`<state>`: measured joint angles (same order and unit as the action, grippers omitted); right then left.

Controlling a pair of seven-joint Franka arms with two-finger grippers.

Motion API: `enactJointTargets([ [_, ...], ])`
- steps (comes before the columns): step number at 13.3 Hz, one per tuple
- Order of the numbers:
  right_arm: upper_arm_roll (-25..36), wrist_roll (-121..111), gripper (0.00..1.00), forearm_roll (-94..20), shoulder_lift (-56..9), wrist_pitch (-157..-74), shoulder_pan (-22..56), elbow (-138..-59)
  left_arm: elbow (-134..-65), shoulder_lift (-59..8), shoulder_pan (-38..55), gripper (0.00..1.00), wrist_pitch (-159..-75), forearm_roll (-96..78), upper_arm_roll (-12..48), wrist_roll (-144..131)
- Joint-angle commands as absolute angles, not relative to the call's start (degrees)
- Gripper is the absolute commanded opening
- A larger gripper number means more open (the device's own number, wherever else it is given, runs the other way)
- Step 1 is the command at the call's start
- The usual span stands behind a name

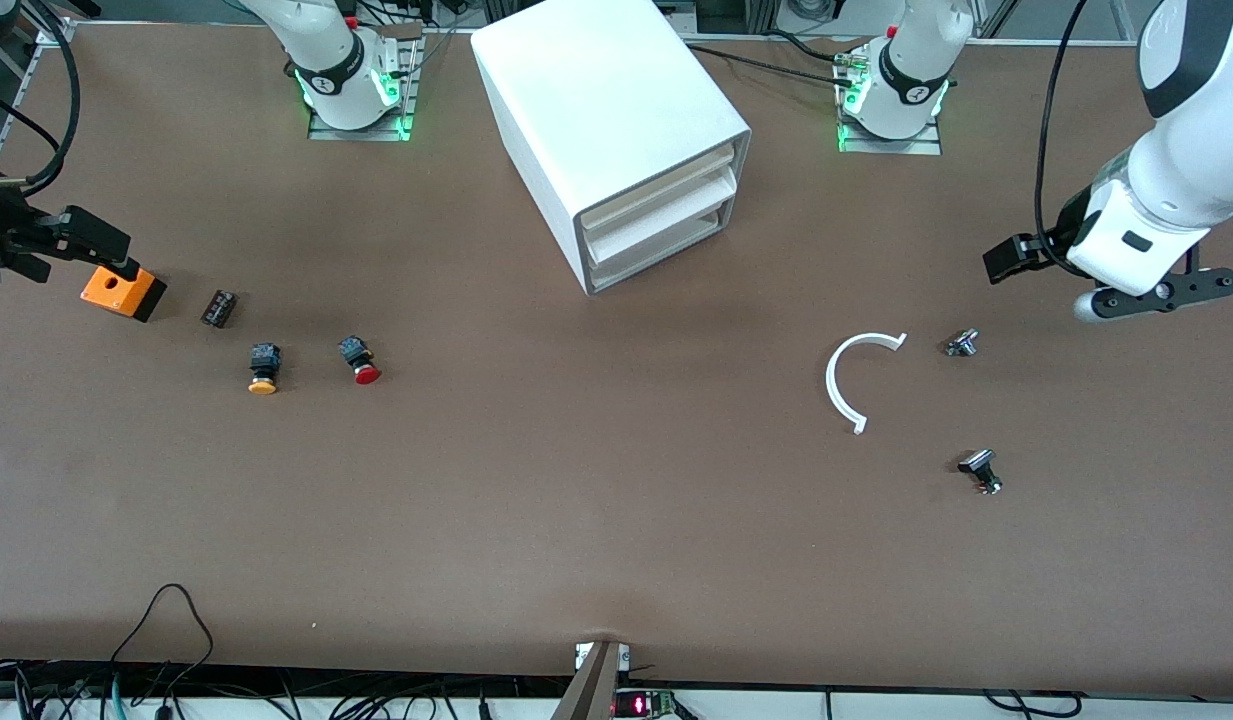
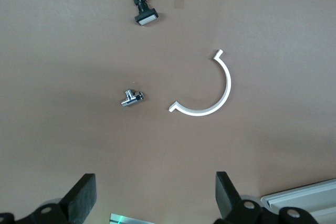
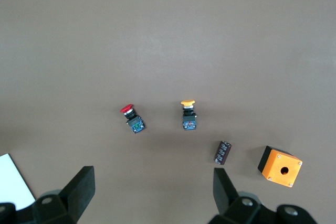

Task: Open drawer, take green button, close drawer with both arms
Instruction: 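Move the left gripper toward the handle of the white cabinet drawer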

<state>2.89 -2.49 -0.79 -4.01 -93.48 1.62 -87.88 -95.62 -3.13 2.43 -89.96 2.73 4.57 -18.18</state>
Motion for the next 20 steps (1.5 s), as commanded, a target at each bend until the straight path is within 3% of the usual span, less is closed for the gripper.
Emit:
enactJointTargets([
  [1,2.81,-1.76,1.00,-1.05,-4.13,-92.90,1.67,-87.54,-94.48,-6.66,1.94,1.00,-88.59,3.43,4.57,-15.56],
  [5,2.29,-1.84,1.00,-0.71,-8.07,-93.34,1.93,-87.63,-94.83,-11.59,1.67,1.00,-88.42,-1.12,4.13,-11.35],
  [13,2.29,-2.55,1.00,-0.44,-10.81,-94.13,2.90,-87.45,-104.14,-22.93,2.63,1.00,-89.91,-28.71,4.31,-3.80],
  [17,2.37,-2.55,1.00,-0.35,-11.07,-95.97,2.37,-87.45,-109.32,-25.31,6.23,1.00,-94.29,-38.81,4.57,6.56],
  [20,2.90,-3.51,1.00,0.34,-11.60,-96.33,2.63,-87.63,-116.09,-27.59,8.43,1.00,-102.19,-49.01,4.57,25.34],
])
